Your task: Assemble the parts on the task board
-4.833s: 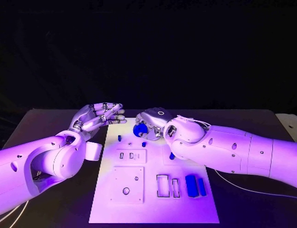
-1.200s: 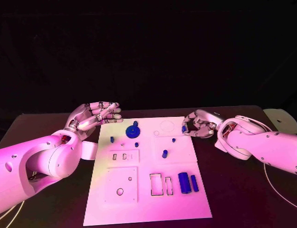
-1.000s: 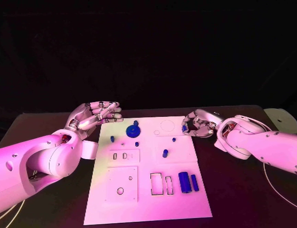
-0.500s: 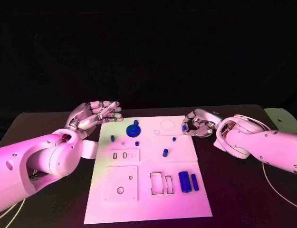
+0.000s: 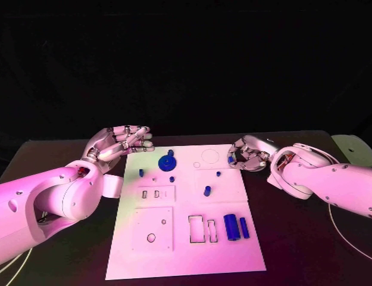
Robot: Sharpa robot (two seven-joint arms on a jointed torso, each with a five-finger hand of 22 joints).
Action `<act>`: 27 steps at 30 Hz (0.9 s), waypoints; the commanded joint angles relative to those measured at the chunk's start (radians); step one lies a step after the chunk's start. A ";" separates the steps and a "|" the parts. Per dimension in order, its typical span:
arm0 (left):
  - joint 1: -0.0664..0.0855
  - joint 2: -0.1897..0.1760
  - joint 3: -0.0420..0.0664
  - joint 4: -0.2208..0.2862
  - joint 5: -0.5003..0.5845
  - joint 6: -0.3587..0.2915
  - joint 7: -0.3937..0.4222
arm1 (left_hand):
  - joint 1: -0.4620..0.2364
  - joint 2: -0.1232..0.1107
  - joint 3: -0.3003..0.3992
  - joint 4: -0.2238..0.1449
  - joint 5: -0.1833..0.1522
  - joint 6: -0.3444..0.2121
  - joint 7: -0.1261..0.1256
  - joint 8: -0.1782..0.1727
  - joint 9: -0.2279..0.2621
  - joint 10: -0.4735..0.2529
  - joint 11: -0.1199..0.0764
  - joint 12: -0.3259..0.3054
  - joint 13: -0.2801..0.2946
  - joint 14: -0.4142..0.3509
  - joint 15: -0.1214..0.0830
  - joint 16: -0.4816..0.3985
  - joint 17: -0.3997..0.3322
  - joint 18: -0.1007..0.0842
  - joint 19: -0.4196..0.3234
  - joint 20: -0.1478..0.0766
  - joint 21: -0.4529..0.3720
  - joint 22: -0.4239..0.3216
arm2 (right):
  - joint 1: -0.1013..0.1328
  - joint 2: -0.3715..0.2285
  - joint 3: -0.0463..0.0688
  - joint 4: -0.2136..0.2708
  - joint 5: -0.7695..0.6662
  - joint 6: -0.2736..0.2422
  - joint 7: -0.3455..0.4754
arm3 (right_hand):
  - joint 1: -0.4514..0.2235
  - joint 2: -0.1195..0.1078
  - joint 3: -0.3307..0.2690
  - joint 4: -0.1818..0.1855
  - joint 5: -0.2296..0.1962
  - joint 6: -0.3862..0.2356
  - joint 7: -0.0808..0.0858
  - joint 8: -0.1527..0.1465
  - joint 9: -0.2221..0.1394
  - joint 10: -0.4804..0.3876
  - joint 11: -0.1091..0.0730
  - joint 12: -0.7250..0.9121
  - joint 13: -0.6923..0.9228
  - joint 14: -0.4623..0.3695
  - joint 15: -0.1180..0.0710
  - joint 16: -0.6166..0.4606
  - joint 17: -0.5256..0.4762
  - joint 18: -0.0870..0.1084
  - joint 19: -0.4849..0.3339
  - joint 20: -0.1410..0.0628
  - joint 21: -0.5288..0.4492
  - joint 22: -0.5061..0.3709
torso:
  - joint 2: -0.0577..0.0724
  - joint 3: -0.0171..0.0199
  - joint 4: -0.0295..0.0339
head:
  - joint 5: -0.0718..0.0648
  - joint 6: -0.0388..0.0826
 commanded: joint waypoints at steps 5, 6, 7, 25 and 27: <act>0.001 0.003 0.001 -0.003 0.001 0.014 0.004 | 0.006 0.002 0.006 -0.001 0.001 0.000 0.005 -0.006 0.001 0.007 -0.003 -0.005 0.000 -0.006 0.003 -0.005 0.001 0.014 0.008 0.000 -0.004 -0.002 | 0.018 -0.027 0.006 0.110 -0.041 -0.073 -0.065 | -0.006 0.017 0.010 0.000 0.007 0.013 -0.014 0.017 0.016 0.013 -0.008 -0.001 0.146 0.091 -0.007 0.004 0.197 -0.007 0.106 -0.007 0.005 0.263 | -0.005 -0.0047 -0.0035 | 0.004 0.003; 0.001 0.004 0.001 -0.005 0.001 0.015 0.004 | 0.006 0.002 0.006 -0.001 0.001 0.000 0.005 -0.006 0.001 0.007 -0.003 -0.005 0.000 -0.006 0.003 -0.005 0.001 0.014 0.008 0.000 -0.004 -0.002 | 0.023 -0.029 0.007 0.132 -0.046 -0.080 -0.078 | -0.009 0.017 0.009 0.000 0.007 0.012 -0.014 0.018 0.017 0.013 -0.009 -0.001 0.147 0.091 -0.008 0.004 0.197 -0.007 0.106 -0.007 0.005 0.263 | -0.005 -0.0056 -0.0034 | 0.004 0.004; 0.001 0.006 0.001 -0.007 0.001 0.015 0.004 | 0.006 0.002 0.006 -0.001 0.001 0.000 0.005 -0.006 0.001 0.007 -0.003 -0.005 0.000 -0.006 0.003 -0.005 0.001 0.014 0.008 0.000 -0.004 -0.002 | 0.026 -0.030 0.007 0.153 -0.053 -0.085 -0.090 | -0.013 0.017 0.009 0.001 0.007 0.013 -0.015 0.020 0.018 0.013 -0.009 -0.001 0.146 0.091 -0.008 0.004 0.197 -0.007 0.106 -0.008 0.005 0.263 | -0.006 -0.0063 -0.0038 | 0.005 0.005; -0.010 0.076 -0.007 -0.126 0.003 0.027 0.010 | 0.003 0.000 0.007 0.001 0.001 0.000 0.006 -0.007 0.001 0.008 -0.002 -0.008 0.000 -0.007 0.004 -0.006 0.004 0.014 0.008 0.001 -0.005 -0.003 | -0.015 0.172 -0.006 0.226 -0.180 -0.067 -0.236 | -0.034 0.017 0.010 0.003 0.018 0.006 -0.017 0.027 0.023 0.012 -0.012 -0.005 0.144 0.089 -0.011 0.000 0.185 -0.007 0.106 -0.011 0.005 0.263 | -0.067 -0.0280 -0.0040 | 0.041 -0.034; -0.013 0.088 -0.008 -0.140 0.003 0.029 0.011 | 0.003 0.000 0.007 0.001 0.001 0.000 0.006 -0.007 0.001 0.008 -0.002 -0.008 0.000 -0.007 0.004 -0.006 0.004 0.014 0.008 0.001 -0.005 -0.003 | -0.028 0.197 -0.008 0.211 -0.182 -0.061 -0.254 | -0.040 0.013 0.008 0.004 0.020 0.005 -0.017 0.028 0.024 0.012 -0.012 -0.005 0.144 0.089 -0.011 -0.001 0.184 -0.007 0.106 -0.012 0.005 0.263 | -0.074 -0.0308 -0.0019 | 0.042 -0.037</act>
